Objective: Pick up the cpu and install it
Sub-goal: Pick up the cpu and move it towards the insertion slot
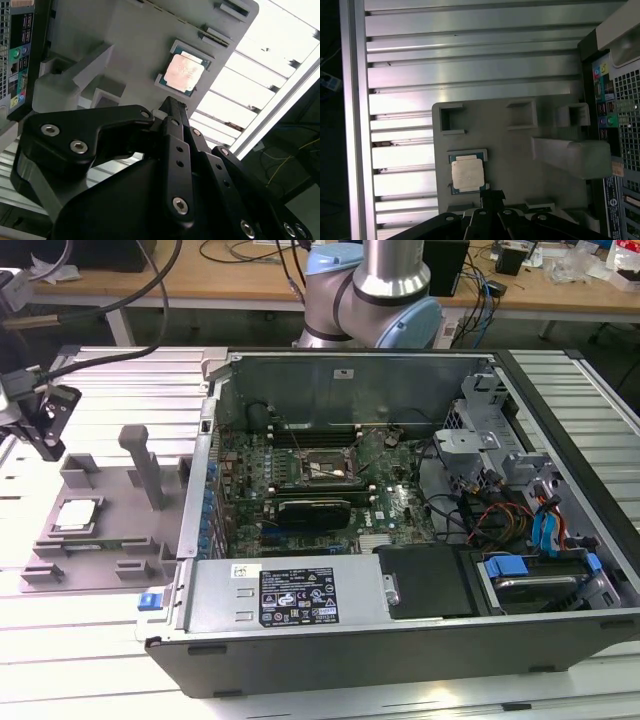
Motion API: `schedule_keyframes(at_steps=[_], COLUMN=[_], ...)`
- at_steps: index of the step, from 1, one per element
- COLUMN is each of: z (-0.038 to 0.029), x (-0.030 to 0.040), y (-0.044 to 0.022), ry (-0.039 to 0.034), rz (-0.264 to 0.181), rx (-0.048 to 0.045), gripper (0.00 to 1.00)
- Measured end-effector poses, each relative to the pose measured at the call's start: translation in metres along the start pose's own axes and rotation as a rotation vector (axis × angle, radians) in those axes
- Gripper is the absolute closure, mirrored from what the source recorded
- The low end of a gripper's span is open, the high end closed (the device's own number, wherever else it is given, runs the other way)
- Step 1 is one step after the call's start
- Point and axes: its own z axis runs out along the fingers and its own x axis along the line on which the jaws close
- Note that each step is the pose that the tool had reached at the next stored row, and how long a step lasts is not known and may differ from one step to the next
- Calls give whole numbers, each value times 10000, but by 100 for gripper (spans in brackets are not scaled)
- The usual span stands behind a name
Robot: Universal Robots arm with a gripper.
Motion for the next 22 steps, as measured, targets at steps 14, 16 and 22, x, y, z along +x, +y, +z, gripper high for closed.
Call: schedule_keyframes(at_steps=[14,16,22], z=[293,322,466], x=[100,103,142], y=[-21,-22,-33], ry=[-4,-4,-4], rz=[0,0,0], rx=[-1,-1,-1], gripper=[89,89,89])
